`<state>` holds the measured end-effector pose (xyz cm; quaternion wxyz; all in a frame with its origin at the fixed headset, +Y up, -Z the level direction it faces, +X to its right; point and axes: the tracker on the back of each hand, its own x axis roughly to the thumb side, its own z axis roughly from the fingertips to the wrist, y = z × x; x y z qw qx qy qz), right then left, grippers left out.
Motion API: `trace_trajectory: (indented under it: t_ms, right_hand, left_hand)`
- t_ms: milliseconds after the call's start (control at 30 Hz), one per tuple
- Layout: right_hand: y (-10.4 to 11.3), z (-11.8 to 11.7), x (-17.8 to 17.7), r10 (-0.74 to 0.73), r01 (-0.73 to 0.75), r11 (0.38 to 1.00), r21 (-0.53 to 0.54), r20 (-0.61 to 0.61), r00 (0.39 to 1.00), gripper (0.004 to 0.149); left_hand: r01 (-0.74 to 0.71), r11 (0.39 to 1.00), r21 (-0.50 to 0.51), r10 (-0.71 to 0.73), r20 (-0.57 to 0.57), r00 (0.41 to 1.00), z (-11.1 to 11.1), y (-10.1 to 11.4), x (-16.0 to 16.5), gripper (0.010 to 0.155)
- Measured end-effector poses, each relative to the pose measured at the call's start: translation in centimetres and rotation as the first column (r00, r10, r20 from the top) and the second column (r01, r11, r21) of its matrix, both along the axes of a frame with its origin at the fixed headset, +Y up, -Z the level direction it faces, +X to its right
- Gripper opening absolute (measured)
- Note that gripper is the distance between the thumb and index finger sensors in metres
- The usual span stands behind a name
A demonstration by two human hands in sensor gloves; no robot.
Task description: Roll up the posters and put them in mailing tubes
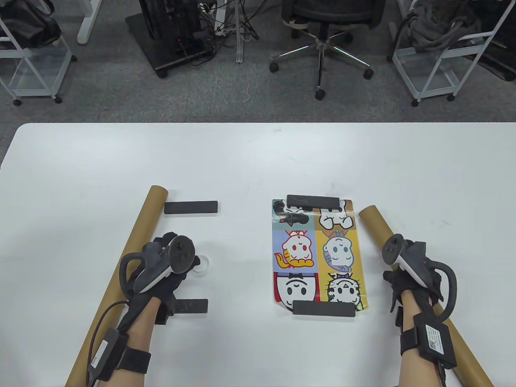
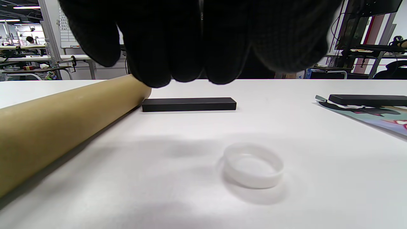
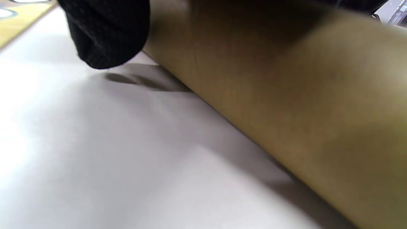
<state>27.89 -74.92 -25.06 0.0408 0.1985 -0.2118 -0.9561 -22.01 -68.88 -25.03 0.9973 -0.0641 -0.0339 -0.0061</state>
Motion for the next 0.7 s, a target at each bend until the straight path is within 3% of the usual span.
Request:
trace_trajectory:
  t_ms: [367, 700]
  right_hand:
    - [3.2, -1.5, -2.5, 0.013, -0.01, 0.998, 0.068, -0.044, 0.999, 0.091]
    - [4.8, -4.9, -8.4, 0.074, -0.061, 0.995, 0.076, -0.175, 0.982, 0.088]
  left_hand:
    - [0.012, 1.0, 0.025, -0.012, -0.002, 1.0, -0.1, 0.1, 0.0, 0.059]
    - [0.022, 0.999, 0.04, -0.022, 0.017, 1.0, 0.0, 0.2, 0.3, 0.059]
